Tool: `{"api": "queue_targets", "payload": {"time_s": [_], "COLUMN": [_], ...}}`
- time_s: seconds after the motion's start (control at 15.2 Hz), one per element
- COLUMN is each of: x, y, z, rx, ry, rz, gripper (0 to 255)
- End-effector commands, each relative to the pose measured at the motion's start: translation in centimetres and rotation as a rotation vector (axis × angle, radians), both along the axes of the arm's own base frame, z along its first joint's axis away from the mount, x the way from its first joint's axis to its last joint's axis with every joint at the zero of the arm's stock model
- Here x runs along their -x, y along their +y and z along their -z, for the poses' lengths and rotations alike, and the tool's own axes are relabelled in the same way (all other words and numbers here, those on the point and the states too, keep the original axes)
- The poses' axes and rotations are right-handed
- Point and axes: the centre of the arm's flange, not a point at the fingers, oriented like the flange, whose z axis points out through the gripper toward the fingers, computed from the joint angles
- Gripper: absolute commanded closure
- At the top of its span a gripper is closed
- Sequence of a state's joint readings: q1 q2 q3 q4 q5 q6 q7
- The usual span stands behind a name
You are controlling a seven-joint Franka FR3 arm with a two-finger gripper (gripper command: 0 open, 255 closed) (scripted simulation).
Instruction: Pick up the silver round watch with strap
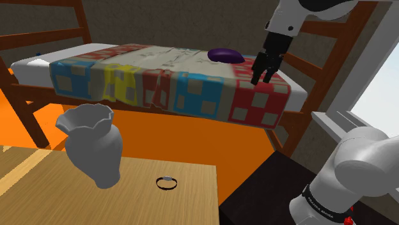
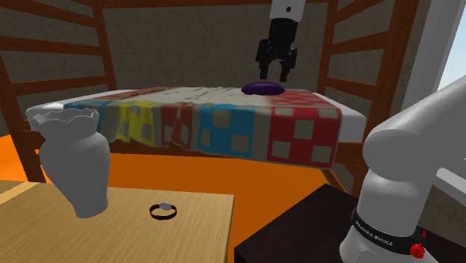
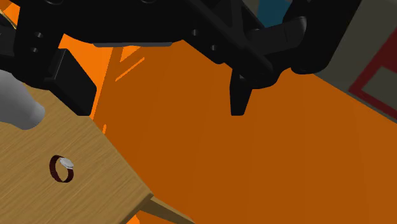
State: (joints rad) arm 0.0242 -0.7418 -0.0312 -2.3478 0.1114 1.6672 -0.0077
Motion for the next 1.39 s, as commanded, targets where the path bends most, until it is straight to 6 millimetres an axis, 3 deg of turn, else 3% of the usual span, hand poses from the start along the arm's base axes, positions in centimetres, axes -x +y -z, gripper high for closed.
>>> {"api": "queue_targets", "payload": {"time_s": [0.0,0.66,1.32], "x": [0.0,-5.0,-8.1], "y": [0.0,9.7,19.9], "z": [0.0,8.2,16.7], "rx": [0.0,0.022,0.045], "ry": [0.0,0.037,0.073], "rz": [0.0,-0.171,-0.342], "gripper": [0,0,0]}}
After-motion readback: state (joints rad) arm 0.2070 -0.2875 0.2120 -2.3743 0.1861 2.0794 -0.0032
